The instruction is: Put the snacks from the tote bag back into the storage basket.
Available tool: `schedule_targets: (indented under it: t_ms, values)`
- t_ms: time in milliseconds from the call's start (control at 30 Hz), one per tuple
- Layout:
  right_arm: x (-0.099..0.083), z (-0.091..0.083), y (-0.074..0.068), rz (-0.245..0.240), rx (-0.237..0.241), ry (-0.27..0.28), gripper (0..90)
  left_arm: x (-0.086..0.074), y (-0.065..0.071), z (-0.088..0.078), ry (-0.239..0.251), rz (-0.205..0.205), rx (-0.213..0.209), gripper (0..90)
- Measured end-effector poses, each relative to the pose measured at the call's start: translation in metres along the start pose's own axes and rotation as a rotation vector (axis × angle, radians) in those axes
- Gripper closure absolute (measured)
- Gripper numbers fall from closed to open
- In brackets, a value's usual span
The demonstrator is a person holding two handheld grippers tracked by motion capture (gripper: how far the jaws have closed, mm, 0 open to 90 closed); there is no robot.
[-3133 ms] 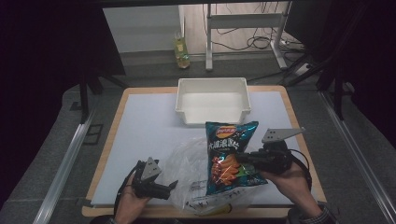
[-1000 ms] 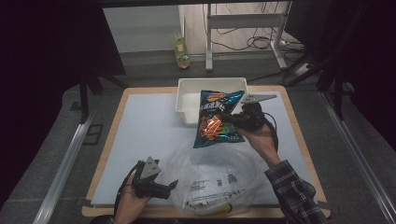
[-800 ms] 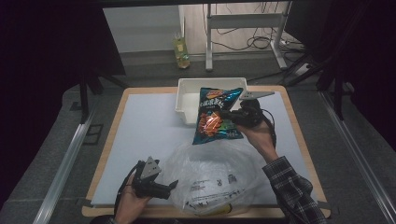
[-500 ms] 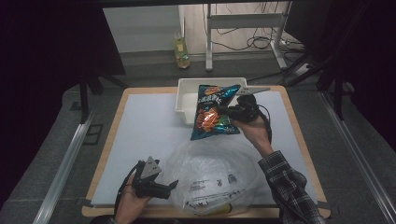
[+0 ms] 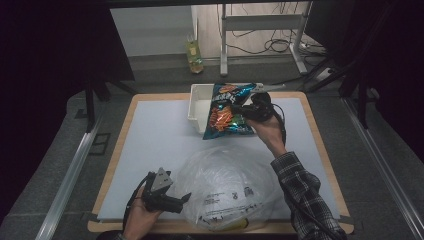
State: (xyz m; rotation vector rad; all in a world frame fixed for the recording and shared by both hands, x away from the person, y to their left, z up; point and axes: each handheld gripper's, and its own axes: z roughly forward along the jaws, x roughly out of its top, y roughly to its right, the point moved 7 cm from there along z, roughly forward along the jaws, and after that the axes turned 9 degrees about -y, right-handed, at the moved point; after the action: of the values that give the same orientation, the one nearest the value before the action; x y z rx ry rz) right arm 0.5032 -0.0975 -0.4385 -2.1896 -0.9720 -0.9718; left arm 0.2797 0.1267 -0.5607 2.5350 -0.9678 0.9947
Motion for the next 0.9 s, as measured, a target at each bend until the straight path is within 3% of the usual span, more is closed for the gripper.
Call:
schedule_targets:
  t_ms: [900]
  values:
    - [0.028, 0.022, 0.031, 0.001, -0.057, 0.009, 89.5, 0.001, 0.002, 0.001, 0.000, 0.002, -0.011, 0.7]
